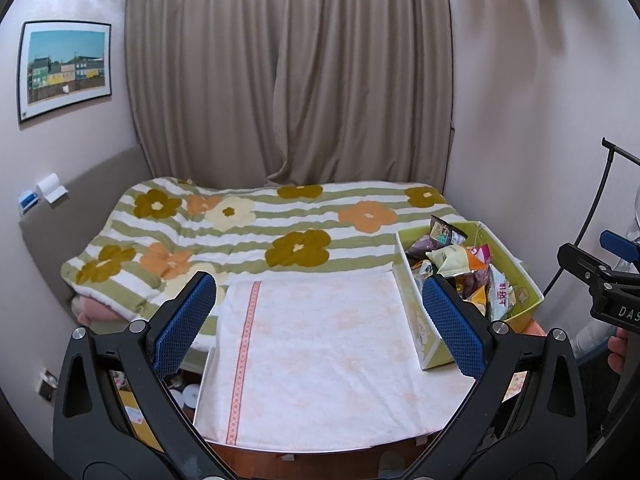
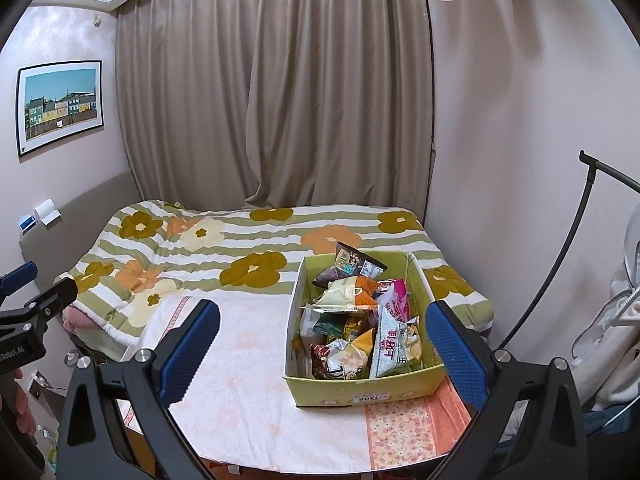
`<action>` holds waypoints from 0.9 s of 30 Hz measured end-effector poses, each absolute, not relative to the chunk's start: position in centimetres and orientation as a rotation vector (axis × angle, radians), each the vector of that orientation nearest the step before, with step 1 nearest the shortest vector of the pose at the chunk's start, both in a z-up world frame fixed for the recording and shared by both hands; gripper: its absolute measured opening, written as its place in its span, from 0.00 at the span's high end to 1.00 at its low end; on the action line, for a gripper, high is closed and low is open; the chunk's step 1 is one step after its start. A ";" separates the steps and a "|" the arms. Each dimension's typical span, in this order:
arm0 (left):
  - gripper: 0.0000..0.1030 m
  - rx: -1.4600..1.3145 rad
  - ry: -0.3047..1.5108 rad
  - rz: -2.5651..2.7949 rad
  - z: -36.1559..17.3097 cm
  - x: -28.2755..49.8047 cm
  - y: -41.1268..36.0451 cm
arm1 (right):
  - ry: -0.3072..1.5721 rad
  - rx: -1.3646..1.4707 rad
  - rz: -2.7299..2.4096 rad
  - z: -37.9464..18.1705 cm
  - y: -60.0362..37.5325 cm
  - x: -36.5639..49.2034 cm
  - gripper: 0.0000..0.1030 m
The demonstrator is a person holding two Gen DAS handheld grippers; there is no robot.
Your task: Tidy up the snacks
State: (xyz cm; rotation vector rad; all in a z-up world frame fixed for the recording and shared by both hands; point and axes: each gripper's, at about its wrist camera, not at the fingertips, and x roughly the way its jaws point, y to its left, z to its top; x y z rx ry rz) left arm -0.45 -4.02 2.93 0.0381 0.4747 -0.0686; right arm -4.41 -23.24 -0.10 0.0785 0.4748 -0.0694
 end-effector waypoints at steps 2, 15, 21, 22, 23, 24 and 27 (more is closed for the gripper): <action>0.00 0.038 0.479 -0.066 2.8 -0.2 -3.9 | 0.475 0.081 -0.068 -0.2 -23.3 -4.3 0.01; 0.00 0.027 0.489 -0.048 2.4 0.7 -2.4 | 0.475 0.078 -0.063 -0.5 -22.6 -3.1 0.01; 0.00 0.035 0.484 -0.035 2.4 0.9 -2.1 | 0.471 0.073 -0.062 -0.4 -22.3 -3.1 0.01; 0.00 0.038 0.483 -0.032 2.4 0.9 -2.1 | 0.471 0.074 -0.061 -0.4 -22.3 -3.0 0.01; 0.00 0.041 0.482 -0.030 2.4 0.9 -2.1 | 0.471 0.073 -0.061 -0.4 -22.3 -3.0 0.01; 0.00 0.043 0.480 -0.032 2.4 0.9 -2.0 | 0.471 0.072 -0.061 -0.4 -22.4 -3.0 0.01; 0.00 0.048 0.467 -0.023 2.3 0.7 -2.0 | 0.472 0.073 -0.059 -0.4 -22.4 -3.0 0.01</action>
